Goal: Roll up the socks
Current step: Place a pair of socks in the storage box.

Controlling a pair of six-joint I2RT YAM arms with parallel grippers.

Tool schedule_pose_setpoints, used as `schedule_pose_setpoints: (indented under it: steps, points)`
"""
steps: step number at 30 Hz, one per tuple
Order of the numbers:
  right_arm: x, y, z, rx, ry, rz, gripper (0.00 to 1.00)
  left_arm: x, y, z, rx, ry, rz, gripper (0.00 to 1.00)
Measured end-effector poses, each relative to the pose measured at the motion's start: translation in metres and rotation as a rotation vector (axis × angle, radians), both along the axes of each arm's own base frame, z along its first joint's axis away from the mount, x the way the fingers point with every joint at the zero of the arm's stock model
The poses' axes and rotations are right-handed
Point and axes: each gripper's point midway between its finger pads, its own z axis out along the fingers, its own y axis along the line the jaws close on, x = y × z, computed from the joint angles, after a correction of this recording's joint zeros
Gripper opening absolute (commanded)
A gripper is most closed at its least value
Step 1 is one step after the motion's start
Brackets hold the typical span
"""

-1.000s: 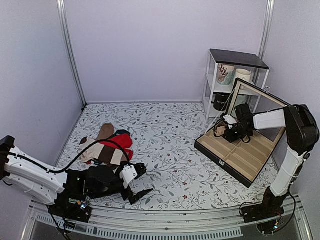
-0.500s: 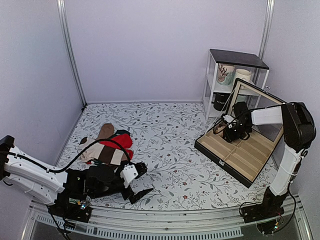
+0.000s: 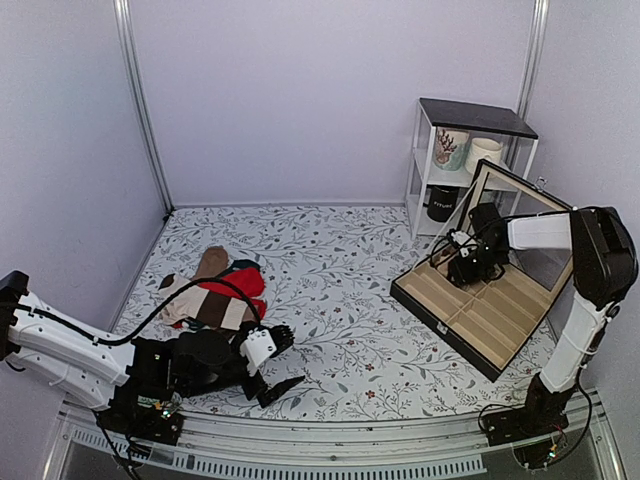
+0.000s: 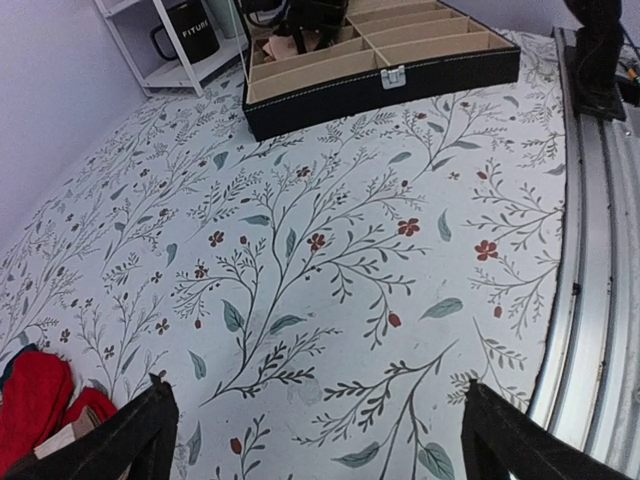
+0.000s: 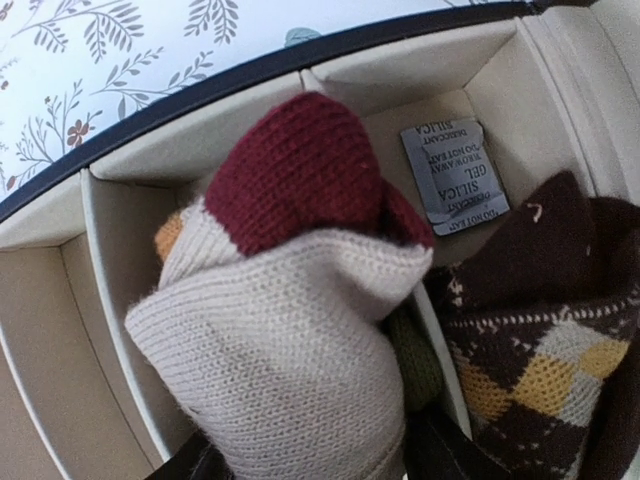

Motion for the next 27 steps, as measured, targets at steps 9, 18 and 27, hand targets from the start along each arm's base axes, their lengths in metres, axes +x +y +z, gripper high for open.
schedule_pose_setpoints:
  steps: [9,18,27]
  points:
    - [-0.005,0.002,0.024,0.046,0.017,-0.049,0.62,0.000,0.001,0.001,0.001,-0.002,0.002,0.99]
    - [-0.006,0.005,0.046,0.074,0.001,-0.063,0.60,0.000,0.000,0.002,0.003,-0.008,0.000,1.00]
    - [-0.006,0.008,0.062,0.094,-0.036,-0.050,0.36,0.001,-0.004,0.007,-0.004,-0.012,-0.002,1.00]
